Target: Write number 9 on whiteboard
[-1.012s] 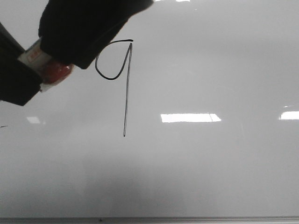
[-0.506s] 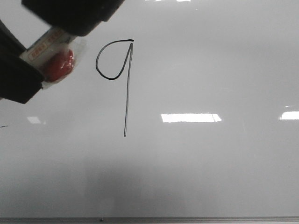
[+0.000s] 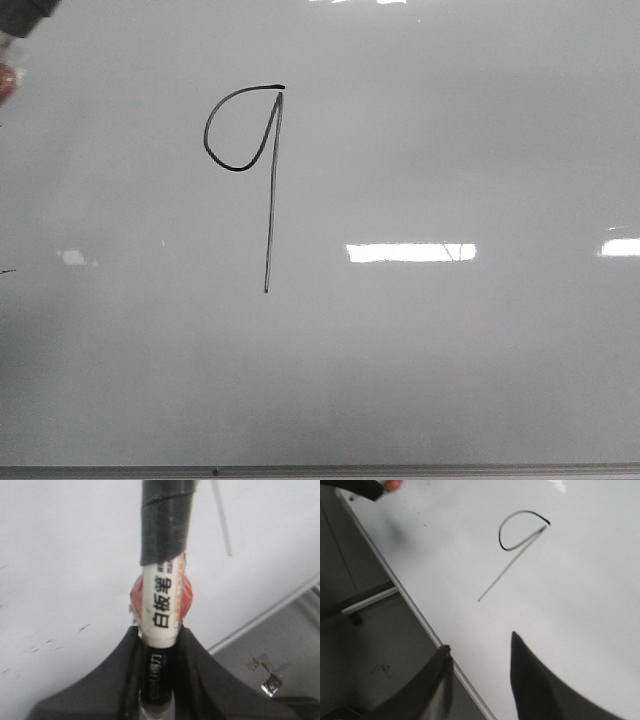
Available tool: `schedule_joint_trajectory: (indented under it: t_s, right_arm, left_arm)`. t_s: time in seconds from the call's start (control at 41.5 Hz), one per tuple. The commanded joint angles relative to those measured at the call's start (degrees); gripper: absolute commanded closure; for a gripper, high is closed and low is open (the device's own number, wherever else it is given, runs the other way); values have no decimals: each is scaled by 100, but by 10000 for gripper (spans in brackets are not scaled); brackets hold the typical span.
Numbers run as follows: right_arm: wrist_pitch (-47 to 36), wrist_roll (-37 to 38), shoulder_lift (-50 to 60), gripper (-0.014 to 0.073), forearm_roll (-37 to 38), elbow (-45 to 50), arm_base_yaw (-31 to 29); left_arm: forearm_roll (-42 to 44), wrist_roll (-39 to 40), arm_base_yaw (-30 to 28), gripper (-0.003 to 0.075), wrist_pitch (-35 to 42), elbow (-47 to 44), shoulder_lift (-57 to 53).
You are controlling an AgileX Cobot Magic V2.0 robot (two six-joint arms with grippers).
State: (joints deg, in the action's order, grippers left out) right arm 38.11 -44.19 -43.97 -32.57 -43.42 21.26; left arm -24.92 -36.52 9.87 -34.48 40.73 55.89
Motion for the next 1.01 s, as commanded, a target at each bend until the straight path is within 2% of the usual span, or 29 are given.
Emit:
schedule_joint_trajectory:
  t_s: [0.0,0.145,0.217,0.386,0.602,0.699,0.843,0.988]
  right_arm:
    - [-561,187,631,424,-169,529,-285]
    - [-730,193,1478,594,-169,1396,-459]
    - [-820,193,1879,664,-169,1718,-459]
    - [-816,193,2026,662,-169,1797,-459]
    - [-816,193,2026,662,-169,1797,-459]
    - [-816,193,2026,662,-169,1797,-459]
    - [-816,193,2026,662,-169,1797,-459]
    - [-811,193,2026,662,-169,1797,-459]
  left_arm:
    - [-153,357,-599,739,527,66,-51]
    - [-560,387,-1232,739,1110,-179,-42]
    - [-850,387,-1299,739,1746,-416,-42]
    - [-1657,387,-1299,739,2989,-572,668]
    - [-1654,376,-770,739,3898,-394,2056]
    - [-1650,376,-563,739,4122,-174,2420]
    - [-1650,376,-551,731,4133,30,2746]
    - [-1650,376,-551,603,4114,30,2754]
